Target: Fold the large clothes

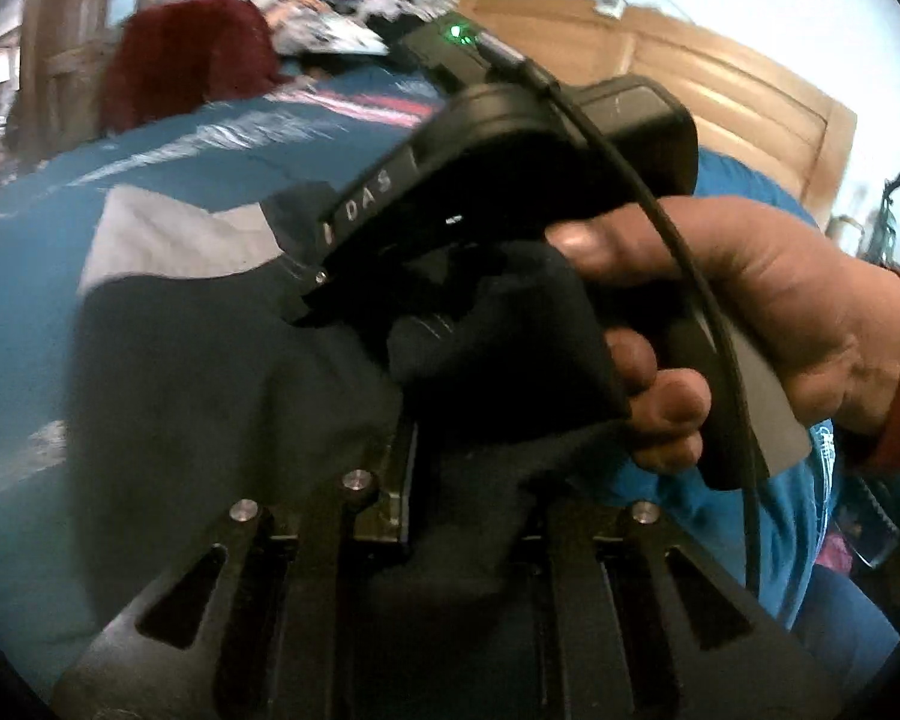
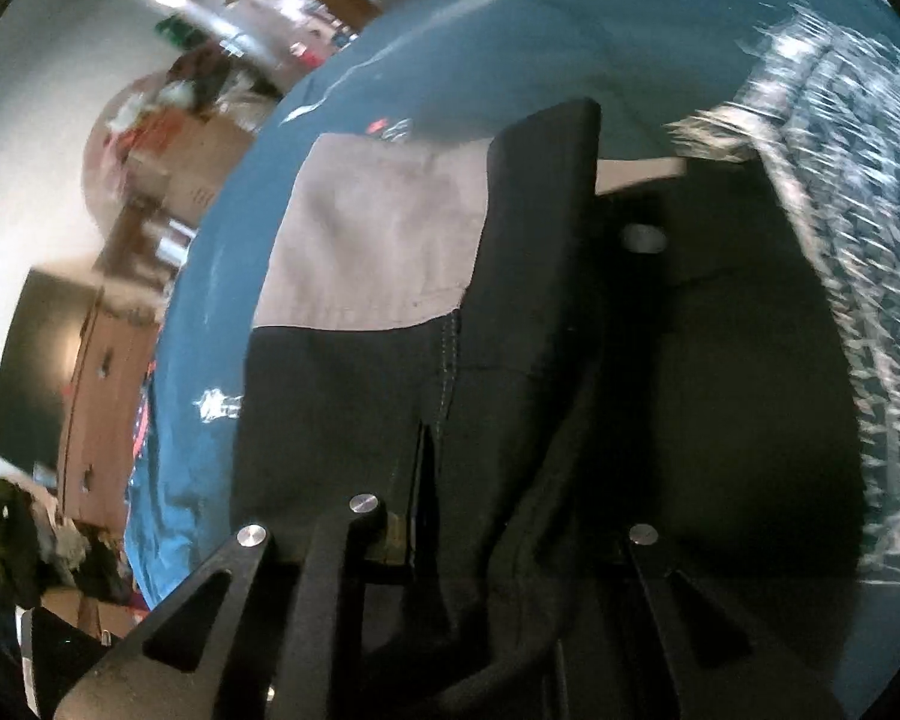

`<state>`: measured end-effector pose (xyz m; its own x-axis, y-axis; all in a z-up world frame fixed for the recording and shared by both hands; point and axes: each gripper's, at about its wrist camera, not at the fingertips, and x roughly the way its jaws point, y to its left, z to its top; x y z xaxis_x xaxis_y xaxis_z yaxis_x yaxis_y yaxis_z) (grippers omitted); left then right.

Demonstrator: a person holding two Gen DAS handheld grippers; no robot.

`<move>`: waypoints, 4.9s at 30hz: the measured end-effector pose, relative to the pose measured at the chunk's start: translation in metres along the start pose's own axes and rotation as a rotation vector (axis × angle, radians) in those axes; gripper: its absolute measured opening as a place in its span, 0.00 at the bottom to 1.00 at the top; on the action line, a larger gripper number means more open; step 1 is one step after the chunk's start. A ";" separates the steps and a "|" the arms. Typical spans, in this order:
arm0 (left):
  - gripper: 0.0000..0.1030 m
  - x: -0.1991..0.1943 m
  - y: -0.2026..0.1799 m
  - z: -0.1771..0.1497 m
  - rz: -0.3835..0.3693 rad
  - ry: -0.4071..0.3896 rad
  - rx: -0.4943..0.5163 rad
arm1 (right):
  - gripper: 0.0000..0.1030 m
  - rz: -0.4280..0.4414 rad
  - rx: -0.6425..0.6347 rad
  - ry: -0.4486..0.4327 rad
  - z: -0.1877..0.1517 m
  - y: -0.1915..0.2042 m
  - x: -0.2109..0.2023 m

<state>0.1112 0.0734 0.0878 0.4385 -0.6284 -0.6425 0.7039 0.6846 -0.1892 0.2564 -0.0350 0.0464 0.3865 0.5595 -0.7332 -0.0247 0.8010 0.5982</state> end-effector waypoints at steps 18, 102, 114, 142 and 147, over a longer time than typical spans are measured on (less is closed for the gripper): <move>0.38 0.092 -0.038 0.005 -0.025 0.163 0.008 | 0.11 0.122 0.149 0.043 0.012 -0.134 -0.016; 0.55 -0.049 0.116 -0.088 -0.165 0.073 -0.651 | 0.68 0.025 0.125 -0.020 -0.137 -0.135 -0.127; 0.34 -0.034 0.107 -0.071 -0.245 0.136 -0.660 | 0.16 0.078 0.167 0.000 -0.133 -0.116 -0.101; 0.41 -0.043 0.094 -0.061 -0.179 0.091 -0.422 | 0.16 -0.160 -0.147 -0.142 0.024 -0.061 -0.067; 0.40 -0.029 0.083 -0.077 -0.155 0.097 -0.402 | 0.07 -0.301 -0.094 -0.021 0.069 -0.088 -0.001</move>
<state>0.1138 0.1770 0.0333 0.2765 -0.7108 -0.6468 0.4754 0.6861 -0.5507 0.3215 -0.1205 0.0167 0.4087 0.2902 -0.8653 0.0088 0.9468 0.3217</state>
